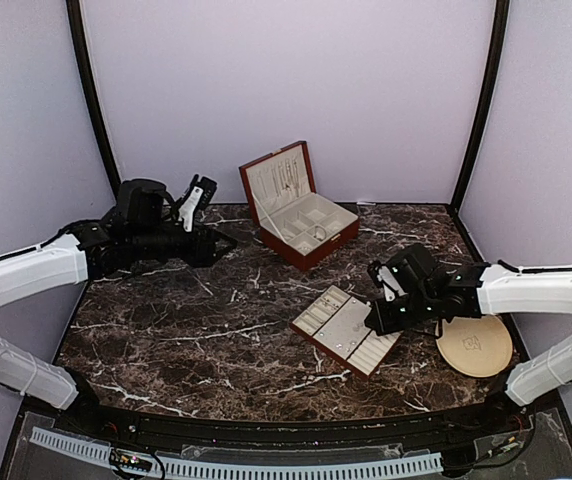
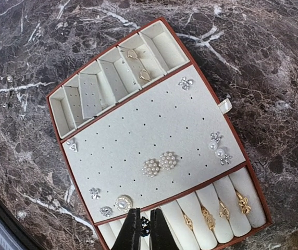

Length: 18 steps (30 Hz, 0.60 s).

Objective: Organize the mixed jewelry
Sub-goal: Insert the earring into the earring holder.

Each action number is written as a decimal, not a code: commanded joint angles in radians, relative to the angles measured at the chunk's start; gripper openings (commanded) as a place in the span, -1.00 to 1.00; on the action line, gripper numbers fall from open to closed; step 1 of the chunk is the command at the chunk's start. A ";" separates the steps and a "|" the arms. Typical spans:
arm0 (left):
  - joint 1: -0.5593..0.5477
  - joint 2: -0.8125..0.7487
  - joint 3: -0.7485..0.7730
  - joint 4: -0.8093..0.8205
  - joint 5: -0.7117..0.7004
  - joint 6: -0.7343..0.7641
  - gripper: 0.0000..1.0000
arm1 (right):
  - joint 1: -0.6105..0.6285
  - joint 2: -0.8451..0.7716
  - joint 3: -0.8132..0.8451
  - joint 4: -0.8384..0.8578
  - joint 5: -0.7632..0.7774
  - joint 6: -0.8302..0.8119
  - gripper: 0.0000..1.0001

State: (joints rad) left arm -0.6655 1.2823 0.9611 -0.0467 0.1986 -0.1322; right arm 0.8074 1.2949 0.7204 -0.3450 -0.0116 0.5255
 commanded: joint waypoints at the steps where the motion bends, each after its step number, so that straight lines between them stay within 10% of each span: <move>1: 0.073 -0.058 0.049 -0.148 0.034 0.083 0.04 | 0.031 0.032 -0.002 -0.001 0.058 -0.009 -0.87; 18: 0.124 -0.072 -0.008 -0.119 0.012 0.141 0.06 | 0.119 0.170 0.097 -0.073 0.201 -0.006 -0.87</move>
State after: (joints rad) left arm -0.5472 1.2301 0.9680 -0.1677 0.1989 -0.0048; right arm 0.9100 1.4593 0.7830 -0.4107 0.1551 0.5205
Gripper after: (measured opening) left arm 0.530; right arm 0.069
